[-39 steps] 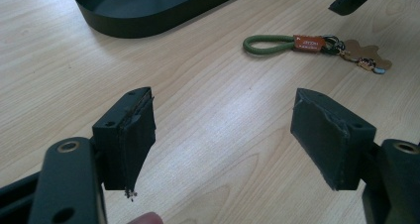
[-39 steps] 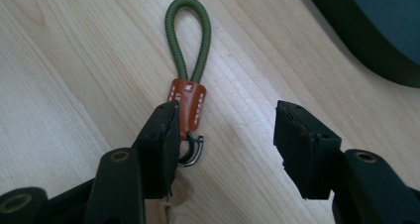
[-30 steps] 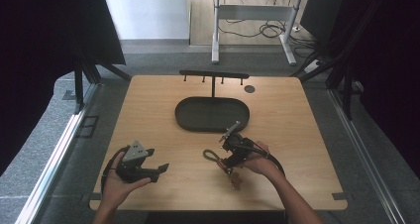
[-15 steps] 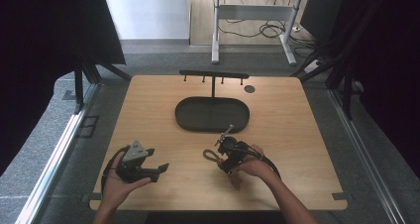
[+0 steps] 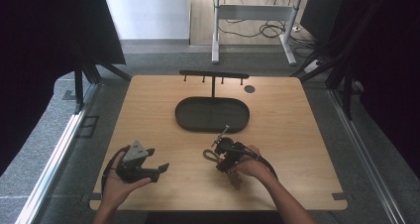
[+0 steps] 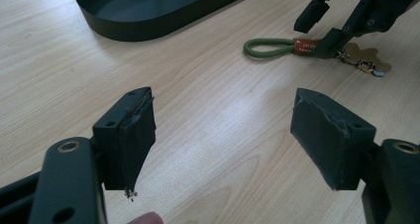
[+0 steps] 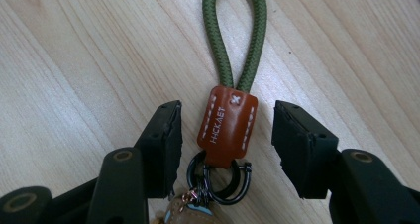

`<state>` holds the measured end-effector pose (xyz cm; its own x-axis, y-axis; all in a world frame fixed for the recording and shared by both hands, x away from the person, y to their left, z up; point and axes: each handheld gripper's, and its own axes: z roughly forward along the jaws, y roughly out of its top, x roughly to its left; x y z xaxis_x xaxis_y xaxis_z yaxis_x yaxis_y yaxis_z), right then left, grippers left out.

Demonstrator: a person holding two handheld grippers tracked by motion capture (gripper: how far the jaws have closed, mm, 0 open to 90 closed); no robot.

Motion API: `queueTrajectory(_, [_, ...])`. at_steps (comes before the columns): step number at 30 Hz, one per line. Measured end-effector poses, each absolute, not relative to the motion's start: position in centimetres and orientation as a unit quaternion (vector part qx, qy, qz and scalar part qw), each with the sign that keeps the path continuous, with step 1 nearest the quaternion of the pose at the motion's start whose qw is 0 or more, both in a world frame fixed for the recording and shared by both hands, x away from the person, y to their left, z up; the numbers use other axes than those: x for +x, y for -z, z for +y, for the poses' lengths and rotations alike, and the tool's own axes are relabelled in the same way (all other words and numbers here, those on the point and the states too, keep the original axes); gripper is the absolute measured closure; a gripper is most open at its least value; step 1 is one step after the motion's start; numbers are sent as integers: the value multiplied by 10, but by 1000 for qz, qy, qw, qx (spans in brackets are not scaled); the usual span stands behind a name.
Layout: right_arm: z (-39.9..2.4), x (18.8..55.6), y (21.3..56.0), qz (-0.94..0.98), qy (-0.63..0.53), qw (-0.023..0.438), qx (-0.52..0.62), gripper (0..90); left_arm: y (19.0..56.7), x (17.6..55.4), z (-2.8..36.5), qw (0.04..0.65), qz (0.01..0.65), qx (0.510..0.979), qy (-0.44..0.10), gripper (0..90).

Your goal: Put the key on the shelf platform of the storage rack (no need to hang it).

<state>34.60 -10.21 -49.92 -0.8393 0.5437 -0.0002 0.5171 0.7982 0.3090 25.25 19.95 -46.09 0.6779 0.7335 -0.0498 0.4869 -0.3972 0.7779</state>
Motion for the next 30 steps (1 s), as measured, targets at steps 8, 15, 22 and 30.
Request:
queueTrajectory(8, [-99,347,503,948,-141,42,281,480,461,253,200,404,371,822,-153,257])
queueTrajectory(15, [-98,349,505,948,-138,46,285,498,461,253,200,404,371,822,-152,257])
queueTrajectory(22, [-96,349,505,948,-135,46,285,524,461,253,200,404,371,822,-152,257])
queueTrajectory(30, [-98,350,504,945,-131,41,297,597,461,253,199,403,370,823,-152,257])
